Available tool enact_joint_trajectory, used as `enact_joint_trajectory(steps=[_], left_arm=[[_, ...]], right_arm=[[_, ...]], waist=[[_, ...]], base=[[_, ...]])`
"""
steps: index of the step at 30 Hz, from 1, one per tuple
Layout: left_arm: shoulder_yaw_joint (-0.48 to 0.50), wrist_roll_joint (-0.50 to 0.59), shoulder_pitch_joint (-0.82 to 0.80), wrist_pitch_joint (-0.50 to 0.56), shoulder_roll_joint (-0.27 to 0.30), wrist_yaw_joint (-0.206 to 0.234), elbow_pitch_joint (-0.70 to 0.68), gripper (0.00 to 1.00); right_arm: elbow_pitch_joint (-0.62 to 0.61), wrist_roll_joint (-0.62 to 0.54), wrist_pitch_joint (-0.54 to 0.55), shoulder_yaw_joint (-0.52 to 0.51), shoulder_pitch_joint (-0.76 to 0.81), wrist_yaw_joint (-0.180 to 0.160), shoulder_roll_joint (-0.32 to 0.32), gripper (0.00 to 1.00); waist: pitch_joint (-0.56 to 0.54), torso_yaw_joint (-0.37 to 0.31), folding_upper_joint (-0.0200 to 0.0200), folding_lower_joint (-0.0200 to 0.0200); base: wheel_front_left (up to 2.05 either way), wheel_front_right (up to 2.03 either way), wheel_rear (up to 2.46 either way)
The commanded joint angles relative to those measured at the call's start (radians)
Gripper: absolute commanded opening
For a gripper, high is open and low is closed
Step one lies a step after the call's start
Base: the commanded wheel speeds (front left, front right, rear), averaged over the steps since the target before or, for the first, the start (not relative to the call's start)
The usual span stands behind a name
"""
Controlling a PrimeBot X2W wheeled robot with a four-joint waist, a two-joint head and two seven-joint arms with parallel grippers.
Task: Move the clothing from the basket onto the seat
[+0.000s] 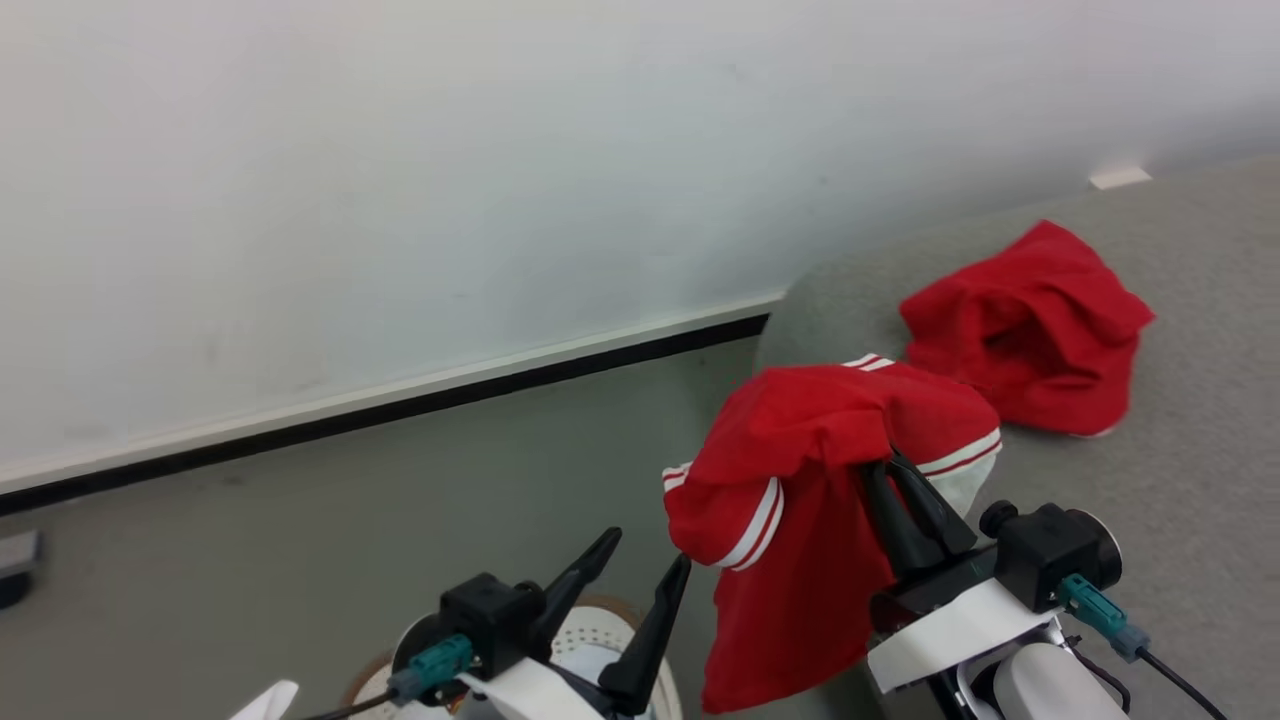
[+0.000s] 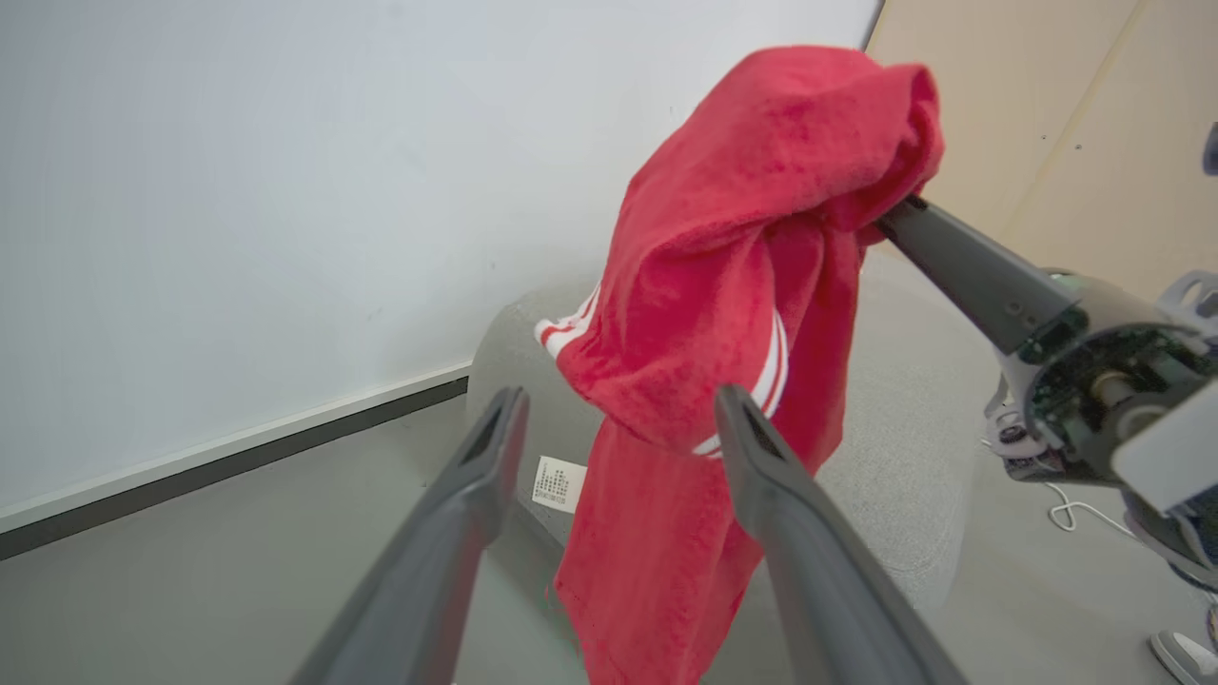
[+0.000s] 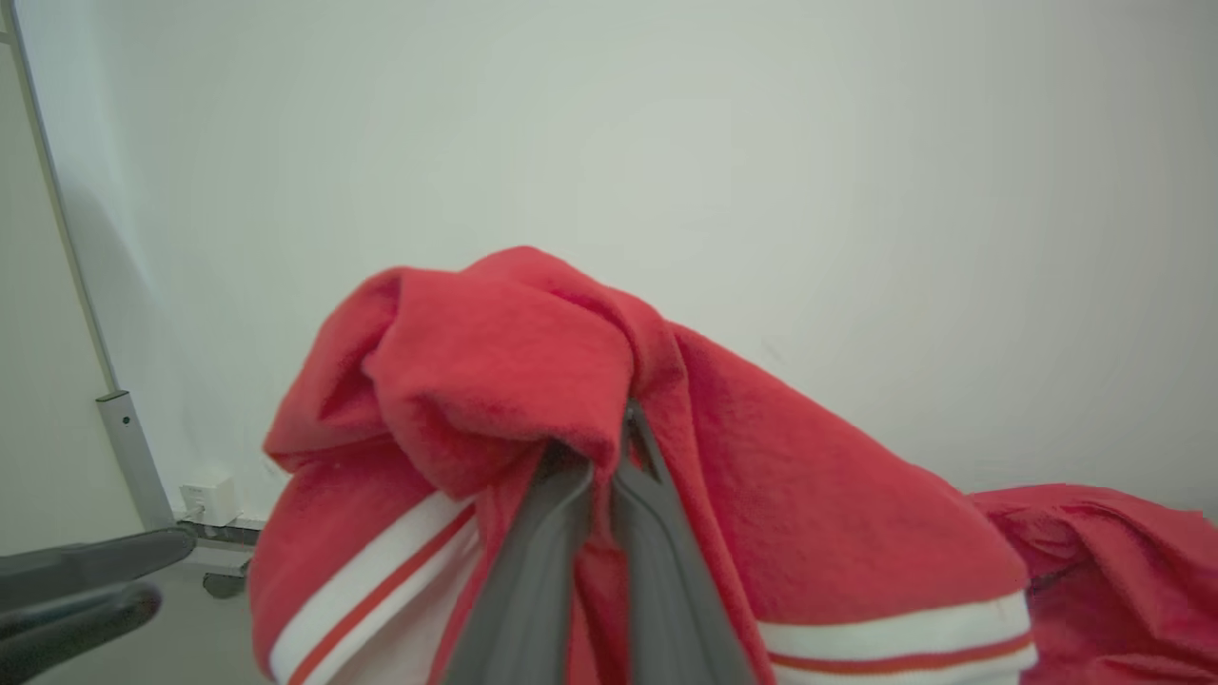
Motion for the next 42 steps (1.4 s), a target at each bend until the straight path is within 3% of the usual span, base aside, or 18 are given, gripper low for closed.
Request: enact_joint_trajectory(steps=[1,7,11,18,26,29,35,39,42], left_arm=[[-0.003,-0.013,-0.008,-0.006,0.002,0.000,-0.003,1.00],[-0.027,-0.002,-0.019,-0.008,-0.001,-0.008,-0.021,1.00],[-0.043,0.012,-0.042,-0.005,0.004,-0.012,-0.042,1.00],[-0.058,0.036,-0.108,0.025,0.048,-0.027,-0.101,1.00],[-0.041,0.043,-0.221,0.084,0.135,-0.041,-0.209,1.00],[-0.023,0.036,-0.259,0.108,0.165,-0.044,-0.249,1.00],[0.026,0.016,-0.309,0.130,0.211,-0.042,-0.315,1.00],[0.047,0.003,-0.314,0.138,0.231,-0.038,-0.331,1.00],[0.058,-0.005,-0.309,0.131,0.237,-0.034,-0.334,1.00]], right_arm=[[-0.007,-0.002,0.000,-0.008,0.011,-0.002,-0.002,0.00],[-0.034,-0.015,0.000,-0.044,0.023,-0.002,-0.002,0.00],[-0.060,-0.022,0.000,-0.083,0.017,-0.002,-0.002,0.00],[-0.133,-0.054,0.000,-0.189,-0.074,-0.002,-0.001,0.00],[-0.157,-0.128,0.000,-0.377,-0.360,-0.002,-0.007,0.00],[-0.141,-0.148,0.000,-0.474,-0.514,-0.002,-0.045,0.00],[-0.055,-0.196,0.068,-0.711,-0.785,-0.002,-0.181,0.00],[0.036,-0.265,0.113,-0.844,-0.860,-0.002,-0.250,0.00],[0.109,-0.320,0.119,-0.931,-0.843,-0.002,-0.264,0.00]], waist=[[0.017,-0.041,0.0000,-0.0001],[0.061,-0.118,0.0000,-0.0001],[0.117,-0.133,0.0000,-0.0001],[0.277,-0.109,0.0000,-0.0001],[0.506,-0.063,0.0000,-0.0001],[0.587,-0.051,0.0000,-0.0001],[0.704,-0.014,0.0000,-0.0001],[0.746,0.008,0.0000,-0.0001],[0.766,0.025,0.0000,-0.0001]], base=[[0.00,0.00,0.00],[0.00,0.00,0.00],[0.00,0.00,0.00],[0.00,0.00,0.00],[0.00,0.00,0.00],[0.00,0.00,0.00],[0.00,0.00,0.00],[0.00,0.00,0.00],[0.00,0.00,0.00]])
